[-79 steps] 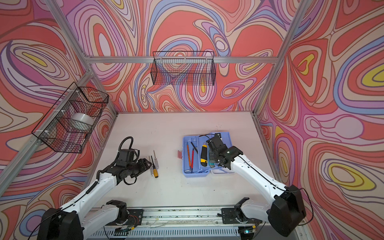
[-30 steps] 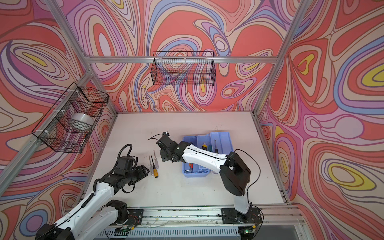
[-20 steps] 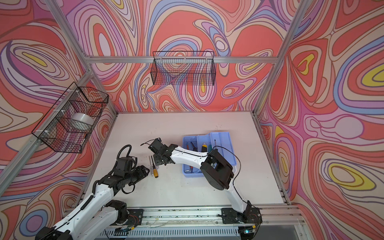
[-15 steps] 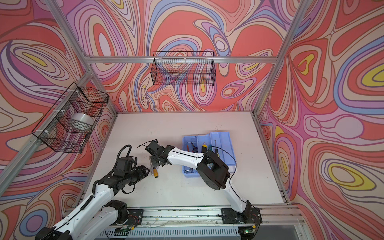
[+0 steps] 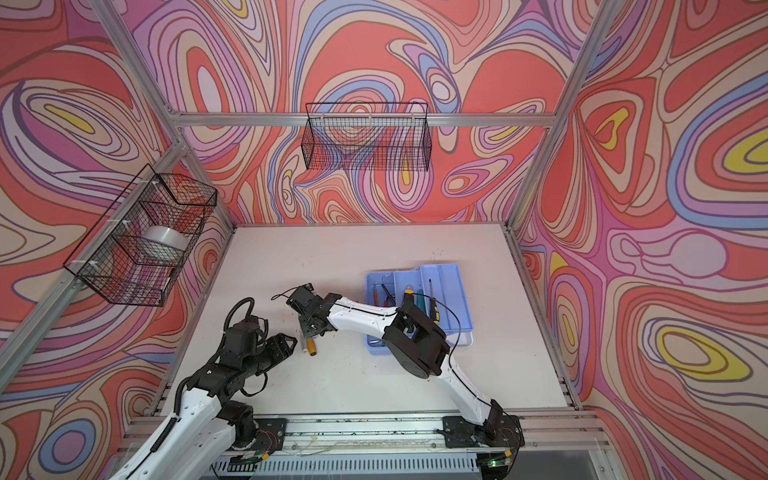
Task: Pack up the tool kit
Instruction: 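Reach right gripper to the table and grasp the clear-handled screwdriver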
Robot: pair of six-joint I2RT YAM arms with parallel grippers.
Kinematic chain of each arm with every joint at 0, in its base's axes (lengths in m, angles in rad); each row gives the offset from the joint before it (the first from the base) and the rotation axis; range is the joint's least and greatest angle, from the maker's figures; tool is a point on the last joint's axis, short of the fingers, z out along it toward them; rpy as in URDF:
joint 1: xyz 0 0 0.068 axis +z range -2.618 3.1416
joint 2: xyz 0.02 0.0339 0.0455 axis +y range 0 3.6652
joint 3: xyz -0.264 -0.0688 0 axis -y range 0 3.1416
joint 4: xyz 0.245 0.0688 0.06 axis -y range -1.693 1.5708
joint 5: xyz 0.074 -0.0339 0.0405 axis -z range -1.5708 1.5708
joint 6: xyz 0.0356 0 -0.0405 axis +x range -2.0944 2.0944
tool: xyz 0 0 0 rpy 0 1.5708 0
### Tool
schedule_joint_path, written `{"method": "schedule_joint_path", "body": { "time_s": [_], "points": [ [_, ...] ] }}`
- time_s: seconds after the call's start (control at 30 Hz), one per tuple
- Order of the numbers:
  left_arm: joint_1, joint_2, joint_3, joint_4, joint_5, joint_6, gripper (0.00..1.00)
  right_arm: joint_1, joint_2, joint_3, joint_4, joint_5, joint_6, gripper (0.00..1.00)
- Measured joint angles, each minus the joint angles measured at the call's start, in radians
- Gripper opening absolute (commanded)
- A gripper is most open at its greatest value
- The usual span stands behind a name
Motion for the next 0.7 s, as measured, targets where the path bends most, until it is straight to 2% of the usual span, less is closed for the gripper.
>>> {"method": "schedule_joint_path", "body": {
  "time_s": [0.2, 0.33, 0.7],
  "points": [
    [0.000, 0.031, 0.000, 0.000, 0.000, 0.000, 0.65, 0.001, 0.021, 0.007, -0.004, 0.004, -0.001, 0.36],
    [0.000, 0.033, 0.000, 0.000, 0.000, 0.000, 0.65, 0.003, 0.025, 0.018, -0.016, 0.010, -0.003, 0.29],
    [0.000, 0.035, 0.000, 0.000, 0.000, 0.001, 0.65, 0.005, 0.041, 0.048, -0.051, 0.034, -0.008, 0.24]
  ]
}}
